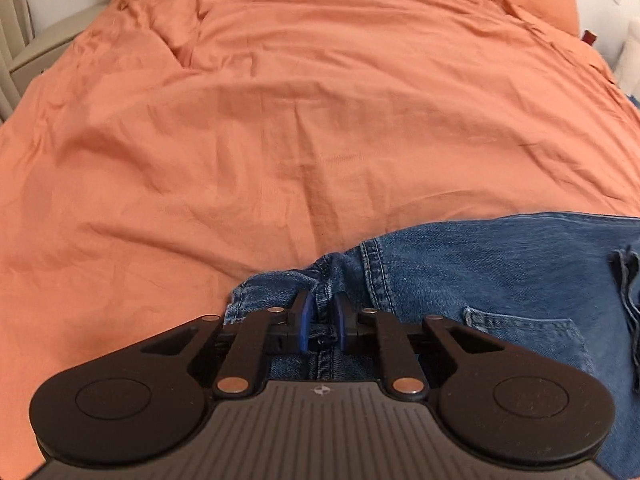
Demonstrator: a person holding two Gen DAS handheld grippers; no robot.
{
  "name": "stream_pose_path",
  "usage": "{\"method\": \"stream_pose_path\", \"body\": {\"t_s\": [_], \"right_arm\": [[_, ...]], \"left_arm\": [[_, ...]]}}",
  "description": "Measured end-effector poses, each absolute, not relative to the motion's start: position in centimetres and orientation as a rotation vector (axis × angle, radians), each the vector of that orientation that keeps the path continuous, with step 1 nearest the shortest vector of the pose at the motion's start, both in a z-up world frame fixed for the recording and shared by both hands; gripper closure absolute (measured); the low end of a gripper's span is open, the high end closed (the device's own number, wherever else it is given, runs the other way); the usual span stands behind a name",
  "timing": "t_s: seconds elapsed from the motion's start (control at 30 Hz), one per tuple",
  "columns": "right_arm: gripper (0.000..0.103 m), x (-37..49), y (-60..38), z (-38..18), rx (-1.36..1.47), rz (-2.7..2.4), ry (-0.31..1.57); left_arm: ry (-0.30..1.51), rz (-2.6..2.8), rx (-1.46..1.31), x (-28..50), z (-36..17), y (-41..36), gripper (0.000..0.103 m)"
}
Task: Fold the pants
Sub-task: 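Grasp the jeans waistband with the left tool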
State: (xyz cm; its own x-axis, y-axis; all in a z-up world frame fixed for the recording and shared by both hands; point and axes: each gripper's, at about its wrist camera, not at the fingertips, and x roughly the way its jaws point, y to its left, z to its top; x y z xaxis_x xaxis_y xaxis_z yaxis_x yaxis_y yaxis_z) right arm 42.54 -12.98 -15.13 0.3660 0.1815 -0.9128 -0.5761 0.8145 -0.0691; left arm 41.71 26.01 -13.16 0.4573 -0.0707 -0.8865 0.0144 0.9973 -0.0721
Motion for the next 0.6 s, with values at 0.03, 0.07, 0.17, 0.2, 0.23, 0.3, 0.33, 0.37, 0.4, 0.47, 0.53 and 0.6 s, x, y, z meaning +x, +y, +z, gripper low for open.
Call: {"method": "stream_pose_path", "body": {"t_s": [0.03,0.07,0.17,0.2,0.23,0.3,0.33,0.37,0.4,0.47,0.53,0.6], "right_arm": [[0.083,42.6,-13.1,-15.2,-0.405,0.506,1.095],[0.083,42.6,-13.3,-15.2,-0.399,0.507,1.093],[0.083,42.5,-13.8,-15.4,-0.388,0.503,1.094],[0.083,42.5,-13.8,-15.3,-0.385,0.499,1.096],[0.083,42.4,-13.9,-15.3,-0.388,0.496,1.096],[0.083,42.3,-13.9,-14.9,-0.398,0.490,1.094],[0.083,42.2,-13.8,-14.5,-0.399,0.489,1.092],[0.083,42.0,-13.8,-14.0,-0.397,0.491,1.086],[0.083,41.8,-13.6,-13.4,-0.395,0.497,1.073],[0.083,41.3,-13.4,-12.1,-0.402,0.508,1.038],[0.083,40.8,-12.8,-11.0,-0.398,0.527,1.010],[0.083,40.2,-12.1,-10.1,-0.386,0.556,0.990]], "left_arm": [[1.097,-0.045,-0.056,41.8,-13.3,25.9,0.084],[1.099,-0.039,-0.049,41.9,-13.3,25.7,0.084],[1.096,-0.002,-0.048,41.7,-12.6,25.4,0.084],[1.086,0.003,-0.040,41.4,-11.9,25.2,0.084],[1.074,0.006,-0.033,40.8,-11.0,25.1,0.077],[1.048,-0.010,-0.025,39.3,-9.1,25.1,0.053],[1.031,-0.002,-0.019,38.3,-8.0,25.2,0.035],[1.010,0.012,-0.012,37.2,-7.0,25.3,0.031],[1.004,0.020,-0.013,36.2,-6.2,25.6,0.030],[1.008,0.022,-0.065,34.2,-4.9,26.6,0.030],[1.022,0.050,-0.138,32.5,-4.3,27.8,0.030],[1.038,0.087,-0.203,31.0,-4.2,29.2,0.029]]}}
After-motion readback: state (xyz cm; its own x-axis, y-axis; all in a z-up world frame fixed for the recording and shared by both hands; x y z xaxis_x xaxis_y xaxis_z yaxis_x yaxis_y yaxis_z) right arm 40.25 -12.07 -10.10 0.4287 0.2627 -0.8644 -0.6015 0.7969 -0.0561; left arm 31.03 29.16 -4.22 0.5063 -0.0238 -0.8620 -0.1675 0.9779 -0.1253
